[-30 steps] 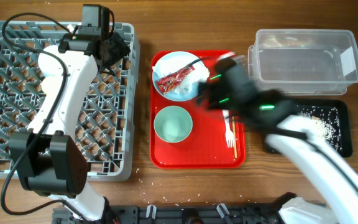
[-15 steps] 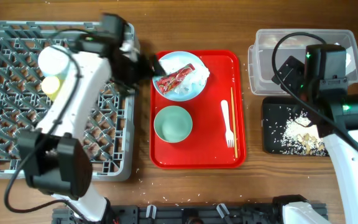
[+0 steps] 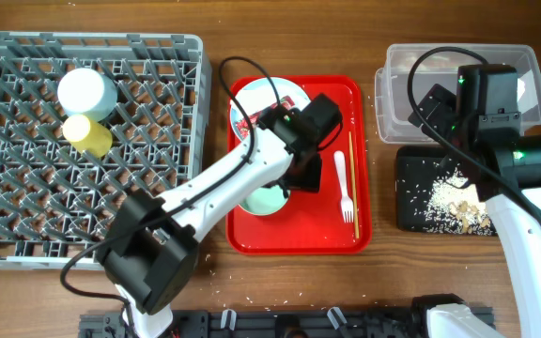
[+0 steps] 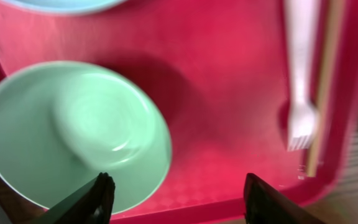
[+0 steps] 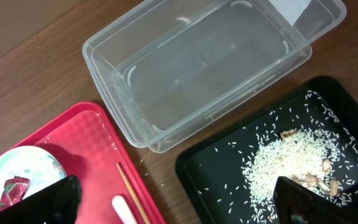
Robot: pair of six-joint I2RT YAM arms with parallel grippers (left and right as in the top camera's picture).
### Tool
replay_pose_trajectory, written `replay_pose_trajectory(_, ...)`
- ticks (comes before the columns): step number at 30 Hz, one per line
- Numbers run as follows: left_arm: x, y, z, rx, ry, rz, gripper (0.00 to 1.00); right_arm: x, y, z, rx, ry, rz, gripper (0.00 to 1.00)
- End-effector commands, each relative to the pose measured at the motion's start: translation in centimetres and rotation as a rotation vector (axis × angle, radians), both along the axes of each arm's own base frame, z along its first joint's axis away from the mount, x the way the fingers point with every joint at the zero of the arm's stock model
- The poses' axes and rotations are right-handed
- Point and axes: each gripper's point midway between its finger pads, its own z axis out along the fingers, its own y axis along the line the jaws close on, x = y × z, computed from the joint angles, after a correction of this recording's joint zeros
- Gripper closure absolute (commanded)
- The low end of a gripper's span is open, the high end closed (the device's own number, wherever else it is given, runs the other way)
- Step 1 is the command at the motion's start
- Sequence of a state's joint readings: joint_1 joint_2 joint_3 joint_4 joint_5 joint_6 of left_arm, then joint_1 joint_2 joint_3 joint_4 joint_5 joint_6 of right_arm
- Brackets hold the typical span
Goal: Sort waste into correct bins and load items into the dishwasher rack
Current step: 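Grasp the green bowl with the left gripper and lift it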
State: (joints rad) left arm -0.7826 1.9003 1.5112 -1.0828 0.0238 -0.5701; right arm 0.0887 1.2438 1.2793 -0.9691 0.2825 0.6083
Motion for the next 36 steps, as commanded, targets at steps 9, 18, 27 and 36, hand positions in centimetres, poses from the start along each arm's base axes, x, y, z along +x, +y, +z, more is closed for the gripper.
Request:
replay_pose_trajectory(9,-0.6,0.5,-7.0,-0.003,-0.024,0.057,0.52,0.1,-0.5,0.0,-0.022,0.005,-0.015,0.0)
replay_pose_trajectory(18,0.0,-0.1,-4.2,-0.037,-0.056,0.057,0.96,0.1,-0.5,0.0,-0.022,0.005,-0.015,0.0)
replay_pose_trajectory(27,3.5,5.7,12.9,-0.291,-0.338,0.231,0.96,0.1,-0.5,0.0,-0.022,0.005,-0.015,0.0)
replay_pose_trajectory(36,7.6,24.7,20.7,-0.74,-0.44,0.554,0.96,0.1,-0.5,0.0,-0.022,0.005,-0.015,0.0)
